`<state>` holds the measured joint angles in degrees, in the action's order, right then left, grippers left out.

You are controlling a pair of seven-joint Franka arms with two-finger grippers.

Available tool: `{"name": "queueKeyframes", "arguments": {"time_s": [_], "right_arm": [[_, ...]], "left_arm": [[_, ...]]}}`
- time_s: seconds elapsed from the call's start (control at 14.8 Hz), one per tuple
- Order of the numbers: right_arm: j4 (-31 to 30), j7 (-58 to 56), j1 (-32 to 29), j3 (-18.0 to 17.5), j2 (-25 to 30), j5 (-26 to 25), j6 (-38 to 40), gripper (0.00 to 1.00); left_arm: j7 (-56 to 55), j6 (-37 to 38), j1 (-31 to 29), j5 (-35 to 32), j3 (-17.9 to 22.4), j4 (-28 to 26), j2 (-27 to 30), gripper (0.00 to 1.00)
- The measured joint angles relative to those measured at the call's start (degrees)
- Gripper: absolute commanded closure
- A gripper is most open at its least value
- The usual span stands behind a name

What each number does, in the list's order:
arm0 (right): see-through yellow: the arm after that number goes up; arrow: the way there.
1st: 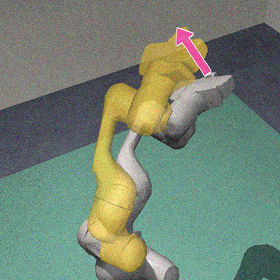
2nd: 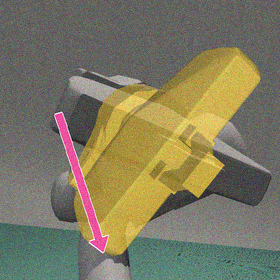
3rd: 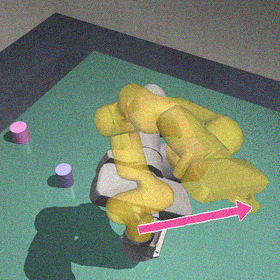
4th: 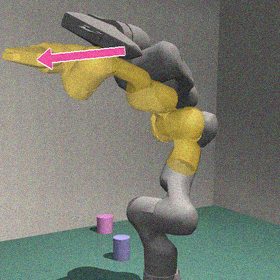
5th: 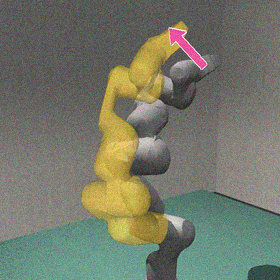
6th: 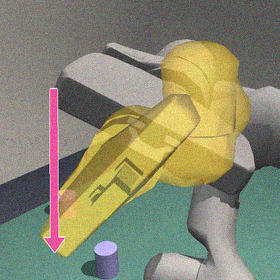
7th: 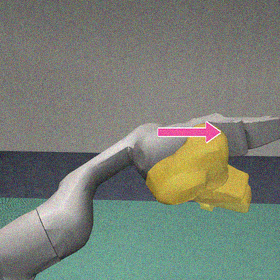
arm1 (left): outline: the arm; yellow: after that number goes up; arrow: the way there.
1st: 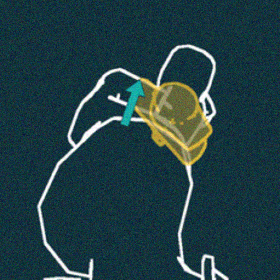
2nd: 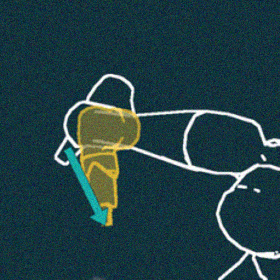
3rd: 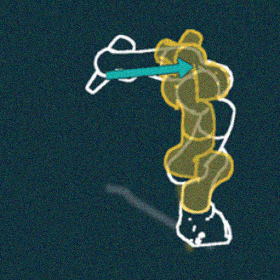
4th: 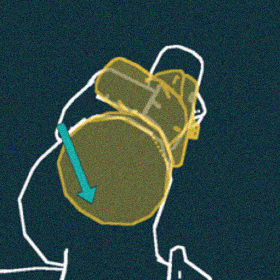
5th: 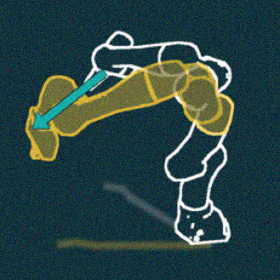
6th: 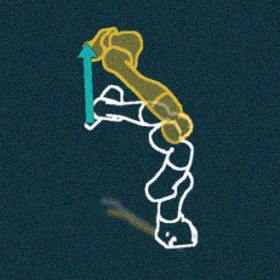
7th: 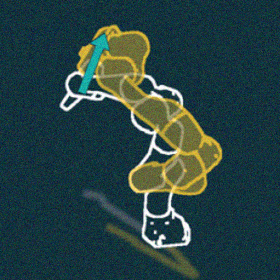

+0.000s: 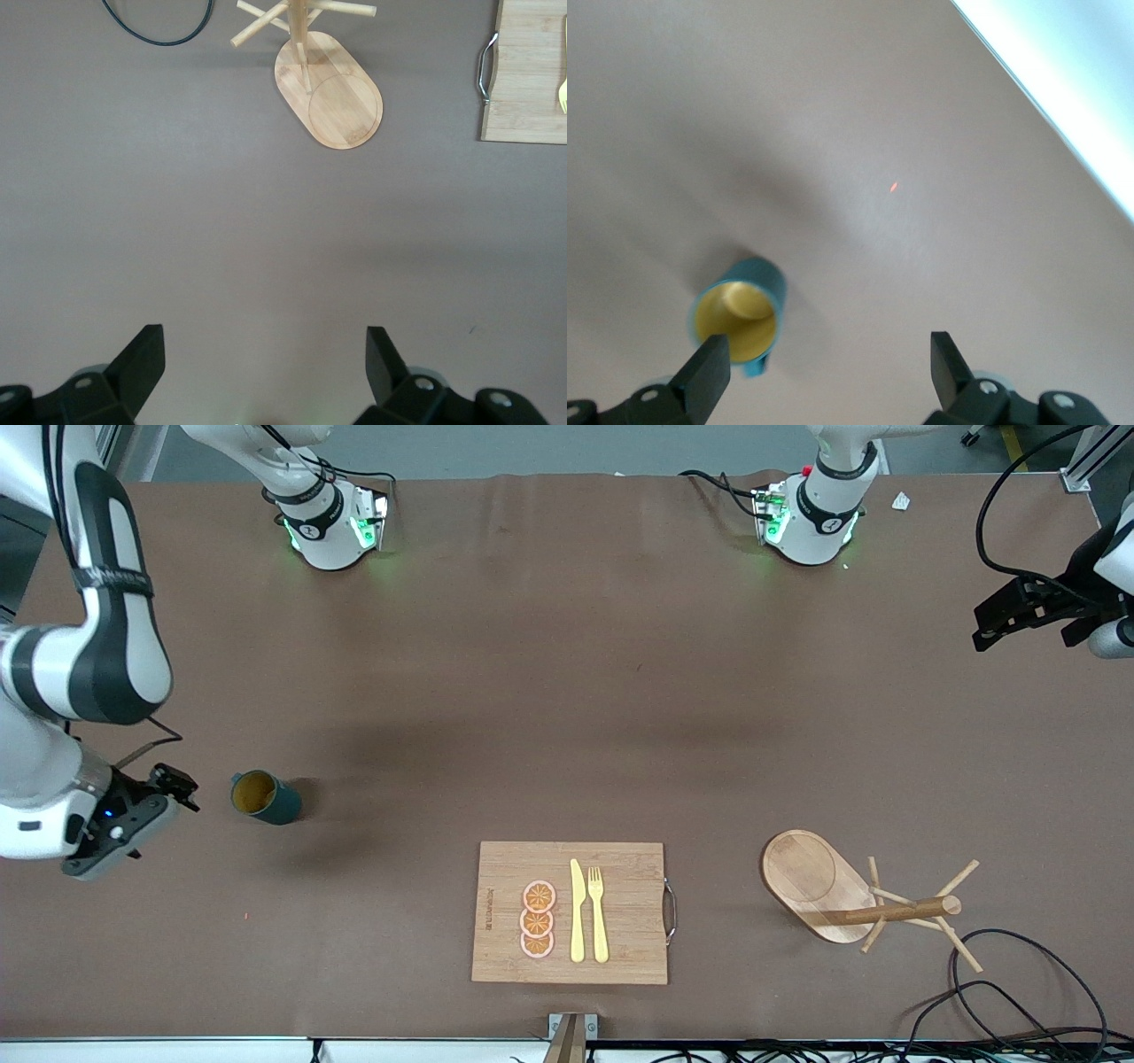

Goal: Transfer cup from left to right arm and place

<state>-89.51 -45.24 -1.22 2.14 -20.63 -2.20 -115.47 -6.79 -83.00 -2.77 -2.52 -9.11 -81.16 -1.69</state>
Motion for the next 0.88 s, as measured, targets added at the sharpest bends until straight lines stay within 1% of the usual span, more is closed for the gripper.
{"name": "queueKeyframes", "arguments": {"time_s": [0.2,0.47,0.68,0.88], "right_arm": [[0.1,9.3,0.0,-0.2,6.0,0.0,6.6,0.0],[0.1,23.1,0.8,-0.9,14.3,0.1,17.4,0.0],[-0.1,29.2,1.0,-1.0,19.0,0.1,21.6,0.0],[-0.2,37.2,1.0,-0.9,22.1,0.3,24.2,0.0]], "left_arm": [[0.0,0.0,0.0,0.6,-0.1,0.0,0.0,0.0],[0.0,0.0,0.0,1.6,-0.2,-0.3,0.0,0.0],[0.0,0.0,0.0,1.6,-0.5,-0.4,0.0,0.0],[0.0,0.0,0.0,1.6,-0.9,-0.6,0.0,0.0]]}}
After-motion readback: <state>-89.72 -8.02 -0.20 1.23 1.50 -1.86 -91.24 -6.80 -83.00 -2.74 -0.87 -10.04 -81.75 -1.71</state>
